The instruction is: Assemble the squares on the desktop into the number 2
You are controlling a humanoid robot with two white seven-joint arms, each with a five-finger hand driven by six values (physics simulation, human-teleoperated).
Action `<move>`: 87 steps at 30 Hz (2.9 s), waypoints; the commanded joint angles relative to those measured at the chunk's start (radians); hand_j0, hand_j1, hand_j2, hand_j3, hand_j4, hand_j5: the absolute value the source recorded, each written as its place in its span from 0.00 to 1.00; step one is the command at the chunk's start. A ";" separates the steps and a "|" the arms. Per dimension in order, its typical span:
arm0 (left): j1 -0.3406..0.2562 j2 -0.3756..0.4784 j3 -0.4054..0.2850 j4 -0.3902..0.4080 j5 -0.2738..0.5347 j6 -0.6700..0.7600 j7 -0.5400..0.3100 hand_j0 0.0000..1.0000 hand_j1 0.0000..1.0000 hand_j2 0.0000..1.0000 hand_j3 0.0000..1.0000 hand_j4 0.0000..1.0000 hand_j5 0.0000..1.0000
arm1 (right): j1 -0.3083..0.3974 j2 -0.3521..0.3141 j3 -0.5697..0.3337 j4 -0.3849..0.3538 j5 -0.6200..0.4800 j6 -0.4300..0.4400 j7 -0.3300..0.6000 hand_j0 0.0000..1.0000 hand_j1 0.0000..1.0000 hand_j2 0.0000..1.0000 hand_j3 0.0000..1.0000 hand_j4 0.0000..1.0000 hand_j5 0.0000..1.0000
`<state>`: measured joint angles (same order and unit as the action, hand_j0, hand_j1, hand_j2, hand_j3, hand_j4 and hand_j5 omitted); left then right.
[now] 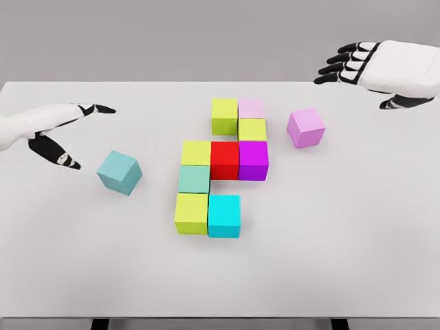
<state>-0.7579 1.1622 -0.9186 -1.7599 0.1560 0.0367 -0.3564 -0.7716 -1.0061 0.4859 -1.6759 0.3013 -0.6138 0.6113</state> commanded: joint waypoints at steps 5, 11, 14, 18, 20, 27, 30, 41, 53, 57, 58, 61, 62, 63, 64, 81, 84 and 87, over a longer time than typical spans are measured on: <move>0.000 -0.030 -0.045 0.000 -0.026 0.042 -0.001 1.00 1.00 1.00 1.00 1.00 1.00 | -0.002 0.000 0.052 0.010 -0.014 0.003 0.000 1.00 1.00 1.00 1.00 1.00 1.00; 0.002 -0.041 -0.077 0.002 -0.052 0.042 -0.001 1.00 1.00 1.00 1.00 1.00 1.00 | -0.020 0.011 0.241 0.105 -0.076 0.003 0.000 1.00 1.00 1.00 1.00 1.00 1.00; 0.002 -0.056 -0.094 0.002 -0.052 0.043 0.005 1.00 1.00 1.00 1.00 1.00 1.00 | -0.034 0.035 0.272 0.091 -0.099 0.003 0.000 1.00 1.00 1.00 1.00 1.00 1.00; 0.005 -0.119 -0.094 0.049 -0.064 0.086 0.008 1.00 1.00 1.00 1.00 1.00 1.00 | -0.034 0.037 0.255 0.088 -0.097 0.003 0.000 1.00 1.00 1.00 1.00 1.00 1.00; 0.009 -0.122 -0.094 0.053 -0.076 0.086 0.008 1.00 1.00 1.00 1.00 1.00 1.00 | -0.034 0.044 0.249 0.093 -0.102 0.003 0.000 1.00 1.00 1.00 1.00 1.00 1.00; 0.011 -0.122 -0.144 0.057 -0.079 0.086 0.071 1.00 1.00 1.00 1.00 1.00 1.00 | -0.037 0.130 0.252 0.094 -0.102 0.129 0.000 1.00 1.00 1.00 1.00 1.00 1.00; 0.011 -0.122 -0.148 0.068 -0.079 0.086 0.073 1.00 1.00 1.00 1.00 1.00 1.00 | -0.046 0.142 0.250 0.122 -0.102 0.233 0.000 1.00 1.00 1.00 1.00 1.00 1.00; 0.011 -0.144 -0.163 0.080 -0.081 0.075 0.071 1.00 1.00 1.00 1.00 1.00 1.00 | -0.057 0.259 0.258 0.231 -0.091 0.370 0.000 1.00 1.00 1.00 1.00 1.00 1.00; 0.014 -0.162 -0.174 0.116 -0.078 0.077 0.073 0.69 0.69 0.69 0.69 0.69 0.69 | -0.064 0.293 0.281 0.283 -0.091 0.385 0.000 1.00 1.00 1.00 1.00 1.00 1.00; 0.014 -0.162 -0.184 0.116 -0.073 0.075 0.074 0.57 0.57 0.57 0.57 0.57 0.57 | -0.084 0.314 0.323 0.318 -0.085 0.399 0.000 1.00 1.00 1.00 1.00 1.00 1.00; 0.014 -0.162 -0.186 0.116 -0.072 0.075 0.073 0.57 0.57 0.57 0.57 0.57 0.57 | -0.084 0.316 0.323 0.321 -0.068 0.399 0.000 1.00 1.00 1.00 1.00 1.00 1.00; 0.014 -0.164 -0.186 0.116 -0.069 0.074 0.073 0.54 0.54 0.54 0.54 0.54 0.54 | -0.092 0.323 0.336 0.346 -0.059 0.399 0.000 1.00 1.00 1.00 1.00 1.00 1.00; 0.014 -0.165 -0.184 0.117 -0.065 0.071 0.073 0.52 0.52 0.52 0.52 0.52 0.52 | -0.097 0.331 0.341 0.361 -0.057 0.399 0.000 1.00 1.00 1.00 1.00 1.00 1.00; 0.012 -0.174 -0.184 0.117 -0.046 0.071 0.073 0.52 0.52 0.52 0.52 0.52 0.52 | -0.100 0.333 0.350 0.367 -0.057 0.399 0.000 1.00 1.00 1.00 1.00 1.00 1.00; 0.009 -0.180 -0.184 0.119 0.016 0.072 0.073 0.52 0.52 0.52 0.52 0.52 0.52 | -0.107 0.336 0.355 0.372 -0.056 0.399 0.000 1.00 1.00 1.00 1.00 1.00 1.00; -0.095 -0.400 -0.138 0.359 0.043 0.147 0.134 0.41 0.41 0.41 0.41 0.41 0.41 | -0.133 0.385 0.384 0.476 -0.004 0.404 0.000 1.00 1.00 1.00 1.00 1.00 1.00; -0.104 -0.484 -0.138 0.454 0.043 0.157 0.194 0.41 0.41 0.41 0.41 0.41 0.41 | -0.141 0.396 0.384 0.502 -0.004 0.401 0.000 1.00 1.00 1.00 1.00 1.00 1.00; -0.129 -0.564 -0.134 0.546 0.045 0.160 0.212 0.41 0.41 0.41 0.41 0.41 0.41 | -0.143 0.403 0.384 0.518 -0.004 0.399 0.000 1.00 1.00 1.00 1.00 1.00 1.00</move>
<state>-0.8974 0.6535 -1.0559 -1.2751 0.2005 0.1919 -0.1663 -0.9143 -0.6074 0.8705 -1.1698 0.2990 -0.2142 0.6112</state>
